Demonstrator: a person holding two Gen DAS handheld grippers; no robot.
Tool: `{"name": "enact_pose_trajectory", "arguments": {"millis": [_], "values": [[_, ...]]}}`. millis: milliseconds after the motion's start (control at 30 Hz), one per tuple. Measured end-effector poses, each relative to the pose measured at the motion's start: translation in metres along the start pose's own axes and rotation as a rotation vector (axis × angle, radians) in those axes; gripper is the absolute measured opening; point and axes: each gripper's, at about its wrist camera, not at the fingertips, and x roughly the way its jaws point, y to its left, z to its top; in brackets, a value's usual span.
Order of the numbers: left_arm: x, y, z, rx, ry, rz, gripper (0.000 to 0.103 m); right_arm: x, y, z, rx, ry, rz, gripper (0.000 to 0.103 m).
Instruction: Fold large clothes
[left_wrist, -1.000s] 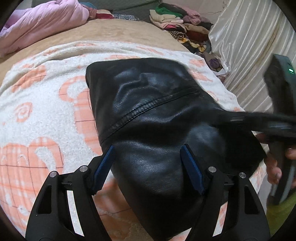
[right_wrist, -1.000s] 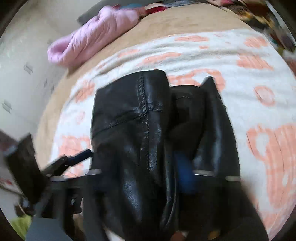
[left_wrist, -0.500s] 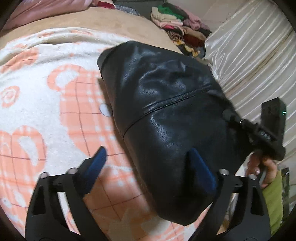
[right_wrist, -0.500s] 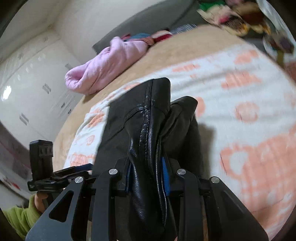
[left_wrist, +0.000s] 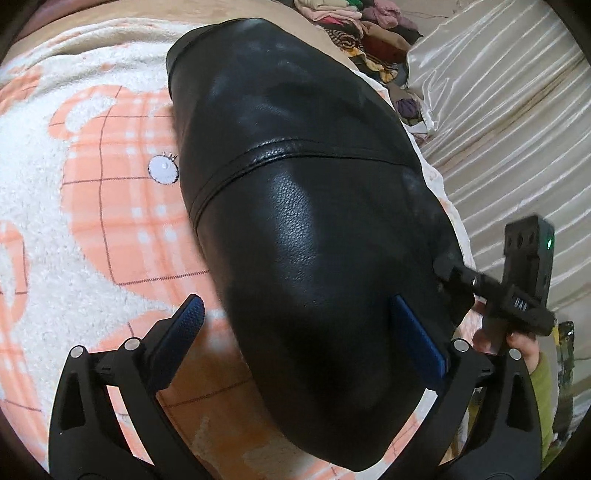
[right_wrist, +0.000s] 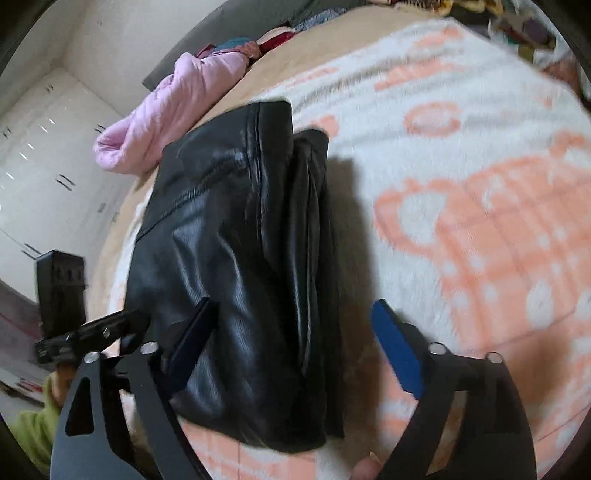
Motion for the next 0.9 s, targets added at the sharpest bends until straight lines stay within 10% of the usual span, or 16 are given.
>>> {"name": "enact_pose_trajectory", "arguments": {"millis": [200,500,600,700,900], "values": [[0.0,0.002,-0.001,0.03,-0.001,0.022,0.094,0.012,-0.017,-0.022,0.135,-0.011,0.165,0.057],[-0.035,0.035,0.01,0.052,-0.064,0.114,0.094,0.015,0.048,-0.06,0.203,-0.119,0.121,0.052],[-0.034,0.04,0.008,0.084,-0.023,0.152,0.094,0.014,0.064,-0.066,0.103,-0.165,-0.002,0.062],[-0.036,0.04,0.006,0.106,-0.032,0.152,0.094,0.0,0.064,-0.06,0.079,-0.12,-0.012,0.092],[-0.037,0.027,0.005,0.168,-0.044,0.193,0.094,-0.041,0.069,0.003,0.014,-0.235,-0.075,0.094]]}}
